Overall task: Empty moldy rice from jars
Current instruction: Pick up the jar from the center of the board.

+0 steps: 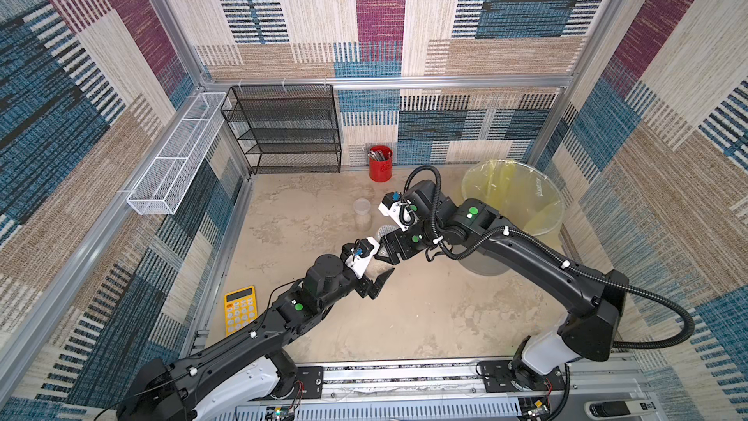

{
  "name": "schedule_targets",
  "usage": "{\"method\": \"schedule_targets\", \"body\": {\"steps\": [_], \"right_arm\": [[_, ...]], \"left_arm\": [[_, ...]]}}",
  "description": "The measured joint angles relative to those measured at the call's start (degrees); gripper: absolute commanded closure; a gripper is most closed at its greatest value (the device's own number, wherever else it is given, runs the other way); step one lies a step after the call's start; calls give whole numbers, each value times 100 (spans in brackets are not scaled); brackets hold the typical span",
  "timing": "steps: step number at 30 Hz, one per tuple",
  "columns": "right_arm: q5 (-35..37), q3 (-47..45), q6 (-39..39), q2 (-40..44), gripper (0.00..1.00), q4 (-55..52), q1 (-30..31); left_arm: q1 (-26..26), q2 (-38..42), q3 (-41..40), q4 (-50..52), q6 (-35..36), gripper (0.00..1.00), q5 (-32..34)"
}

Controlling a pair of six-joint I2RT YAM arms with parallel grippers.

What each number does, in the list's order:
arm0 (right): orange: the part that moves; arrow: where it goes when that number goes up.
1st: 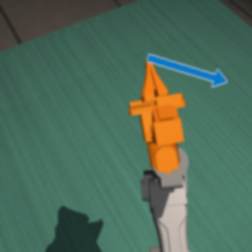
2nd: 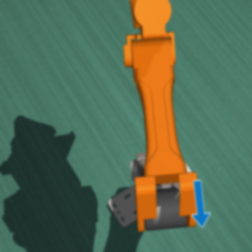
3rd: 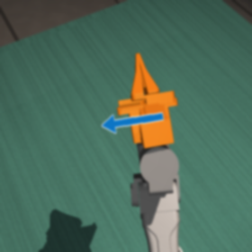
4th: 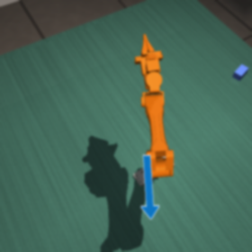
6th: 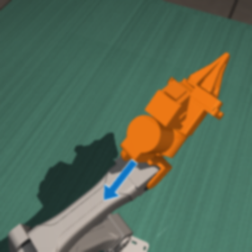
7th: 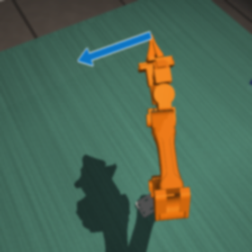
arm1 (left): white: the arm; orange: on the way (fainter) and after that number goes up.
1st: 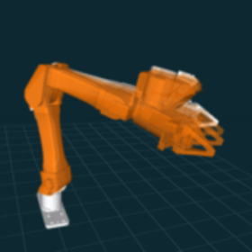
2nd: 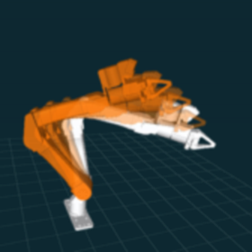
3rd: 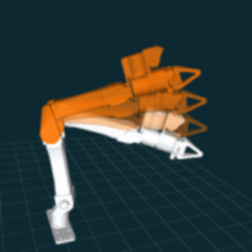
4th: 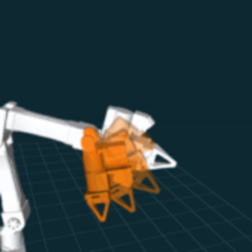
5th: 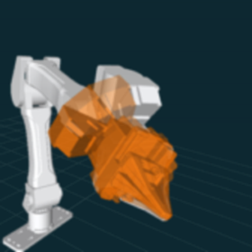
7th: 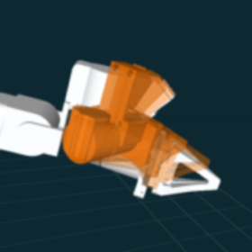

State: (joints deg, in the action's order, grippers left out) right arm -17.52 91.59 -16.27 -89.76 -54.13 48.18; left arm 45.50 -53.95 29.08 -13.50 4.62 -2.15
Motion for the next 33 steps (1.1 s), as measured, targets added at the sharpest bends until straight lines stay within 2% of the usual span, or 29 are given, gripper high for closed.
{"method": "schedule_targets", "body": {"steps": [11,15,23,25,26,28,33], "right_arm": [[20,-153,-85,55,29,26,-22],[20,-208,-127,76,25,55,-22],[46,-225,-127,94,19,90,-17],[44,-234,-122,94,19,116,-4],[46,-236,-122,94,18,131,-4],[74,-236,-125,94,16,153,7],[92,-240,-120,94,11,166,7]], "left_arm": [[0,-190,83,44,302,40,-240],[2,-203,83,52,332,45,-256],[4,-155,26,-9,354,47,-181],[11,-103,-26,-39,374,50,-122],[11,-72,-55,-61,391,55,-105],[7,-35,-90,-81,398,56,-90],[2,-28,-179,-247,407,56,-79]]}}
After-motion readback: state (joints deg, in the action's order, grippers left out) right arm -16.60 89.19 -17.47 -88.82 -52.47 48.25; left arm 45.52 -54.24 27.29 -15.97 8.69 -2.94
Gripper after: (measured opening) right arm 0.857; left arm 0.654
